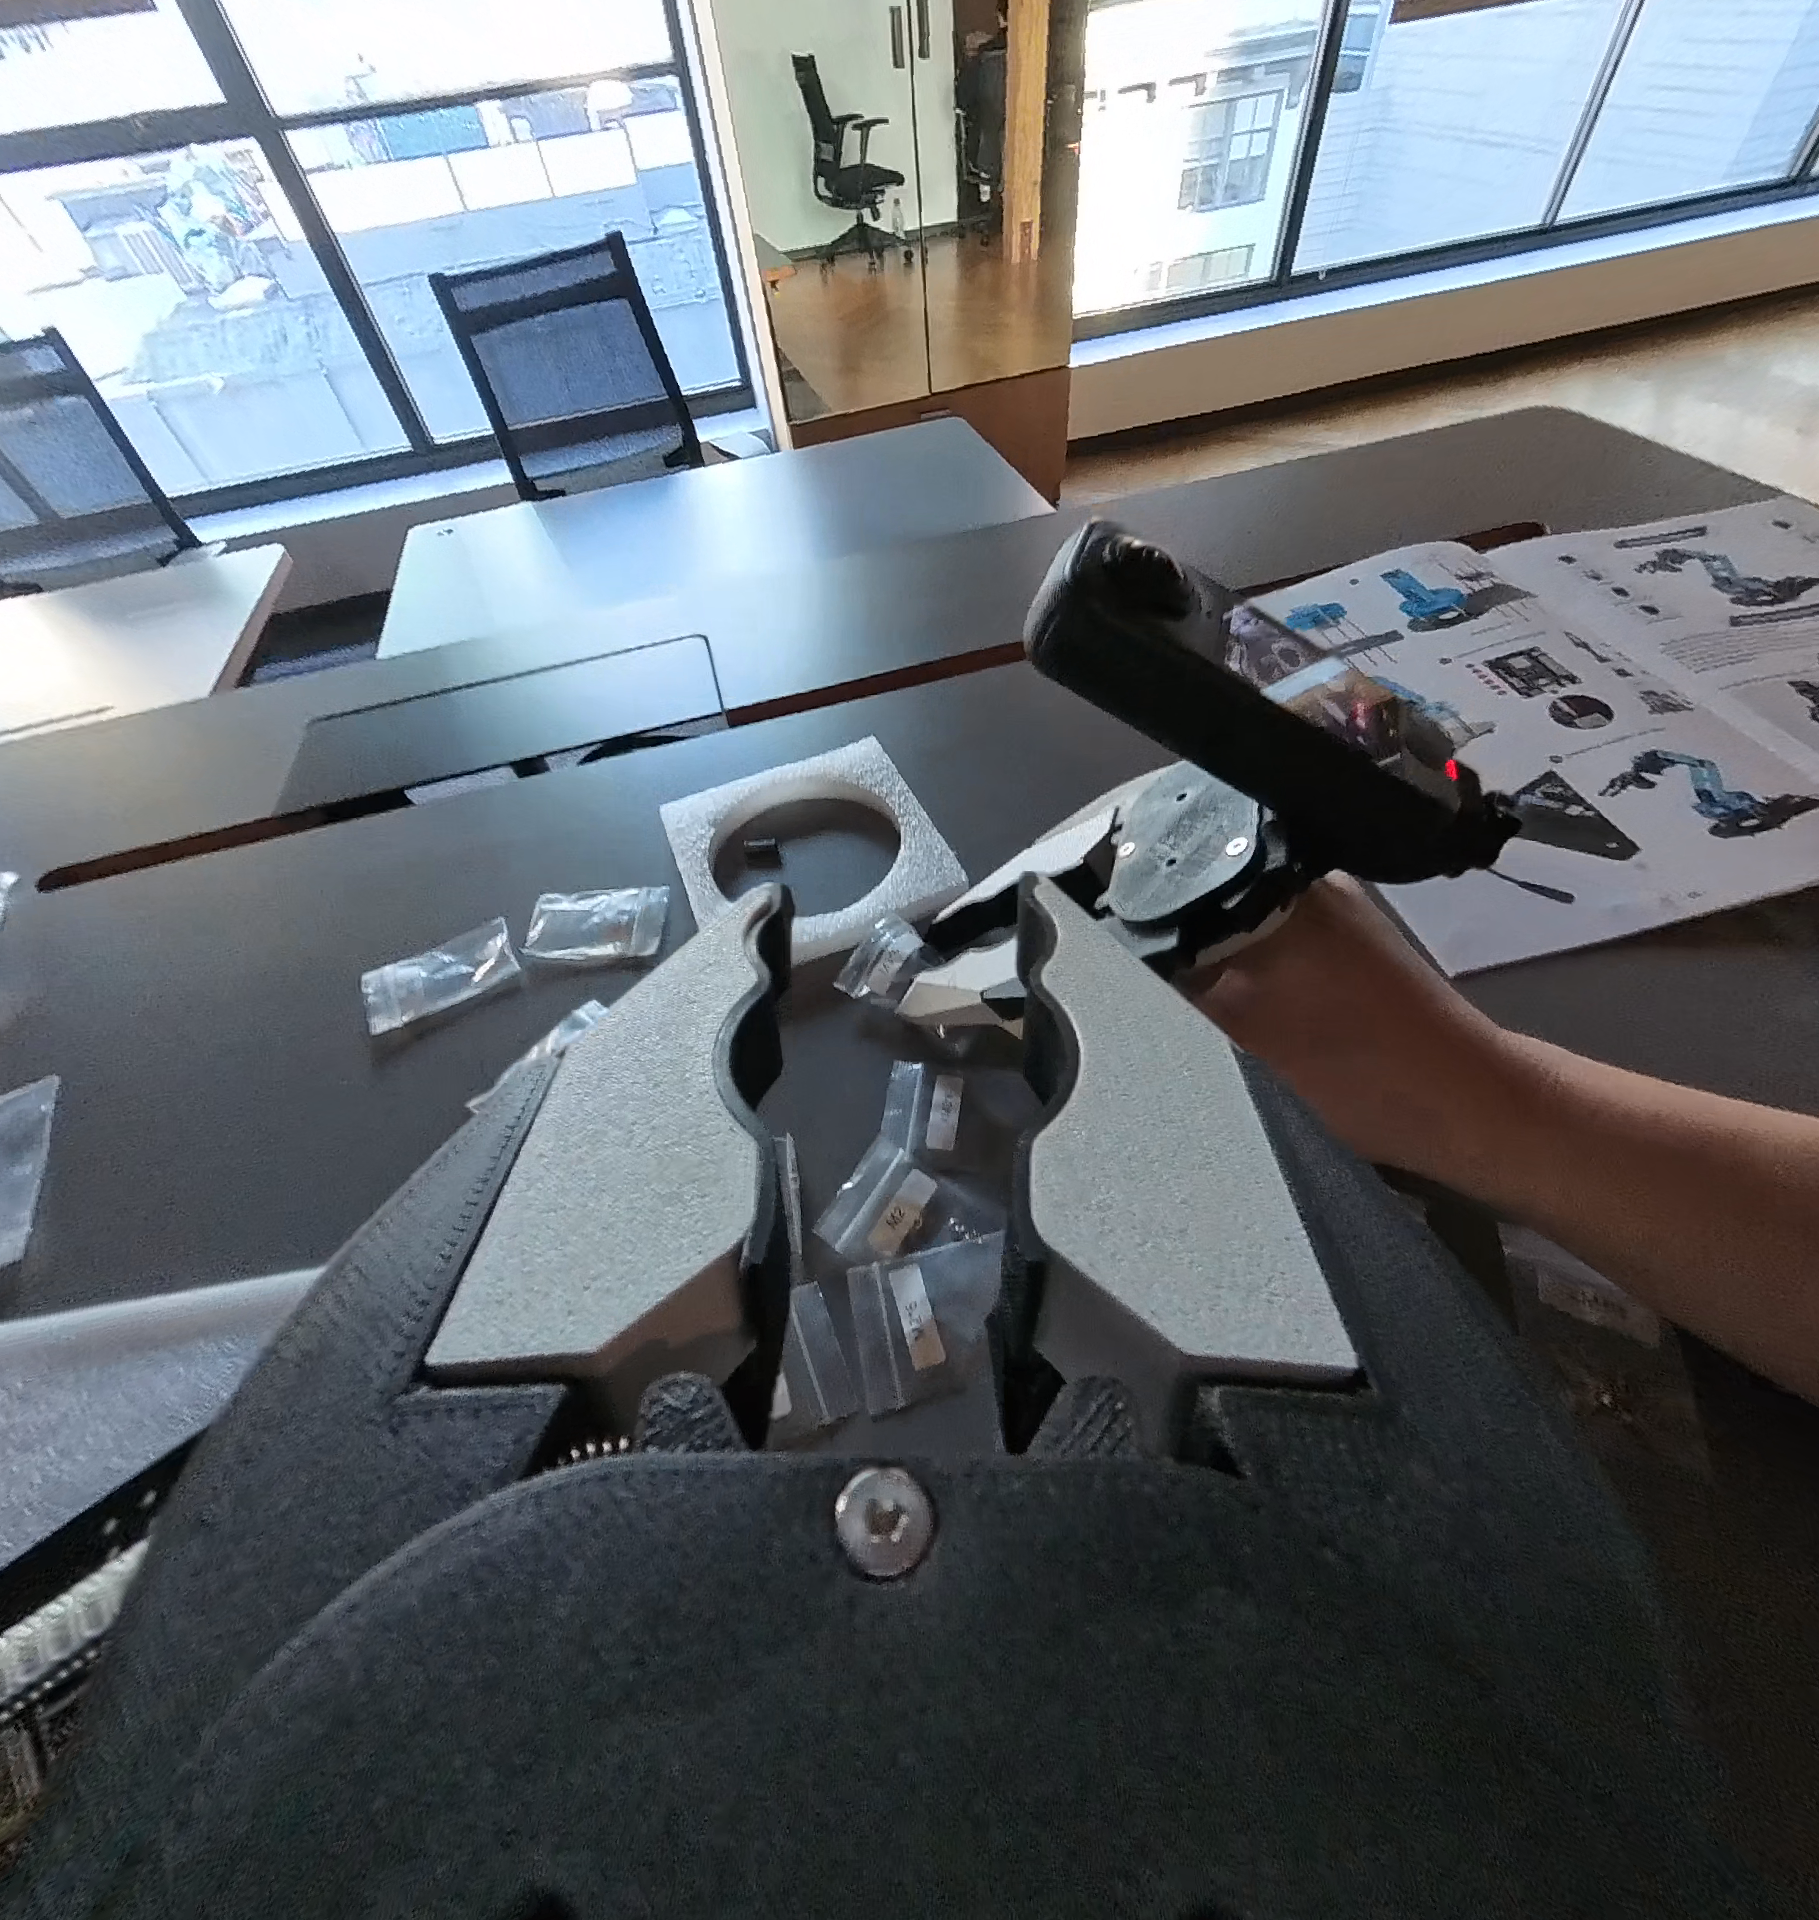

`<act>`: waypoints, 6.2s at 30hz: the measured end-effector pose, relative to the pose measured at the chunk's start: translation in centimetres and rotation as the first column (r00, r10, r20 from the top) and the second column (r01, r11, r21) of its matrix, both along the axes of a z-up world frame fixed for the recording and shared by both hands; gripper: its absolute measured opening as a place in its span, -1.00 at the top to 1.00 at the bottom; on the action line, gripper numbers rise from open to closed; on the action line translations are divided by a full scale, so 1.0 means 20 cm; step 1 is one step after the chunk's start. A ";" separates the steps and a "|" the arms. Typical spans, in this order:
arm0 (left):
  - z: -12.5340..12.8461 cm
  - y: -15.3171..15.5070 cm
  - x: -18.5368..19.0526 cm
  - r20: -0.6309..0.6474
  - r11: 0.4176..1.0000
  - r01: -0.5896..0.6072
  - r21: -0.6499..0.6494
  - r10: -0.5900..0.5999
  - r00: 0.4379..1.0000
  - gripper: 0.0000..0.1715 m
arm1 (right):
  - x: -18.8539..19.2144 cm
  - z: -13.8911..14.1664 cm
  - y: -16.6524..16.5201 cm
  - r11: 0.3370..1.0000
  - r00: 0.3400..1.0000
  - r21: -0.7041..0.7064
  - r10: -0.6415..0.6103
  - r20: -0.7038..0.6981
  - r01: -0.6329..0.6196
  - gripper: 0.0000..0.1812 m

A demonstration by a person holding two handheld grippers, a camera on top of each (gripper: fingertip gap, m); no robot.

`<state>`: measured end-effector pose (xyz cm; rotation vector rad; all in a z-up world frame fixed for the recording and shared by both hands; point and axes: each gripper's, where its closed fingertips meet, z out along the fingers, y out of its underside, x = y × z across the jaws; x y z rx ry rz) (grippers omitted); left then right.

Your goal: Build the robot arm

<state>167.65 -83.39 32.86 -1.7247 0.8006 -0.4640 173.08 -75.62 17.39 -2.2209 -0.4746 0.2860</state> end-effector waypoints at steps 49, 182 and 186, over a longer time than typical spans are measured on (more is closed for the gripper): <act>0.08 -0.04 -0.08 -0.007 0.992 -0.091 0.088 0.092 0.996 0.55 | 0.05 0.20 0.03 0.999 0.916 0.034 0.020 -0.402 -0.007 0.48; -0.19 -0.09 -1.11 -0.001 0.935 0.226 -0.275 -0.235 0.972 0.63 | 0.17 0.05 0.25 0.965 0.963 -0.133 0.242 0.117 -0.227 0.57; -0.20 -0.09 -1.11 -0.014 0.935 0.225 -0.274 -0.238 0.971 0.63 | 0.16 0.08 0.27 0.965 0.966 -0.132 0.238 0.098 -0.225 0.45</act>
